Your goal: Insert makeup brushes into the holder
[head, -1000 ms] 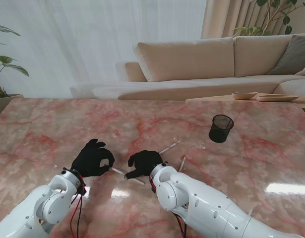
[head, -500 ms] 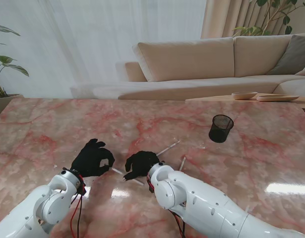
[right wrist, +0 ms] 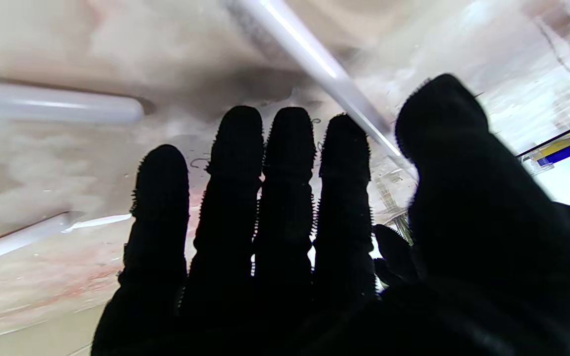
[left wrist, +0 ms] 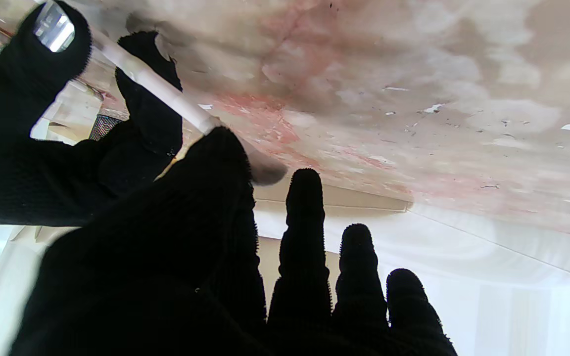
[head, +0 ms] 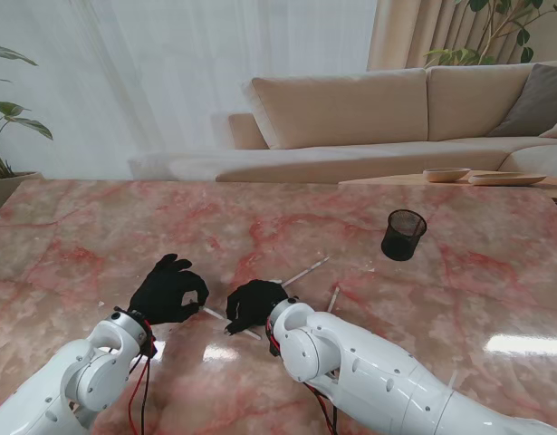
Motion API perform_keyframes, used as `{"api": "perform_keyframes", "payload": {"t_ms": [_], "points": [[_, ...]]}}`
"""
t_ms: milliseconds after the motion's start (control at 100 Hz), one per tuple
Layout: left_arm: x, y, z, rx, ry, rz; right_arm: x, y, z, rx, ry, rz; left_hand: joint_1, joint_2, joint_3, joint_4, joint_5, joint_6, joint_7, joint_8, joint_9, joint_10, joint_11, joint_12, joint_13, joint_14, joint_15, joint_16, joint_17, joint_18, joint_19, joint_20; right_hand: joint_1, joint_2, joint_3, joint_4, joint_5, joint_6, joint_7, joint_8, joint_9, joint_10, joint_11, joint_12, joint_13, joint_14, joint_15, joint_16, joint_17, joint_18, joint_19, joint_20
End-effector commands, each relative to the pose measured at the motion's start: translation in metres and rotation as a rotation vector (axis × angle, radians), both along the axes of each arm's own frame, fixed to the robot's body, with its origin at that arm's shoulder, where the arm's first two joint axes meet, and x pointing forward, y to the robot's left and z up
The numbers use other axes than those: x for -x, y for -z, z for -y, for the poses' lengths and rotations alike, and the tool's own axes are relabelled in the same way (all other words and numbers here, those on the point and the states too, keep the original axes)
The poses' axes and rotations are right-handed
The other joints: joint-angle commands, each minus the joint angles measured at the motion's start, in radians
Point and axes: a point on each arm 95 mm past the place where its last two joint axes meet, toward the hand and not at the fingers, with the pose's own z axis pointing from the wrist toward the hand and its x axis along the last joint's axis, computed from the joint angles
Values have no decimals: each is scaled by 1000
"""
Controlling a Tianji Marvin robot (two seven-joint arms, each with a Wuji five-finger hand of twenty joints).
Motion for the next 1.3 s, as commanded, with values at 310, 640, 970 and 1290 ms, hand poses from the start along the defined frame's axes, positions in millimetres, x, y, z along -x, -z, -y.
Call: {"api": "perform_keyframes", "payload": {"t_ms": [310, 640, 970, 1290], "points": [[2, 2, 1, -4, -3, -5, 5, 9, -3, -15, 11, -54, 73, 33, 38, 47, 72, -19, 110, 48, 39, -16, 15, 16, 8, 25, -8, 10, -9, 7, -35, -19, -43, -137, 290, -106, -6, -37, 80, -72, 57, -18, 1, 62, 43, 26, 11, 15, 36, 33, 86, 41], [3, 2, 1, -3, -5, -3, 5, 9, -6, -33, 22, -63, 73, 33, 39, 46, 71, -19, 113, 48, 38, -18, 20, 27, 9, 26, -8, 10, -8, 7, -36, -23, -20, -138, 276, -108, 16, -47, 178, -95, 110, -9, 35, 77, 69, 25, 101, 51, 56, 38, 143, 54], [3, 1, 0, -4, -6, 1, 3, 8, -8, -56, 33, -62, 73, 32, 38, 46, 70, -19, 115, 47, 36, -20, 19, 34, 9, 25, -9, 10, -8, 8, -38, -26, 3, -61, 300, -79, 99, -63, 237, -135, 194, -6, 50, 74, 125, 26, 134, 59, 91, 40, 178, 62], [3, 0, -1, -7, -3, 12, 2, 7, -9, -46, 19, -61, 73, 39, 32, 47, 60, -18, 113, 45, 31, -26, 22, 48, 11, 24, -9, 11, -8, 11, -39, -30, 41, -88, 370, -67, 111, -68, 294, -44, 218, 16, 78, 102, 150, 29, 169, 73, 103, 36, 200, 63]]}}
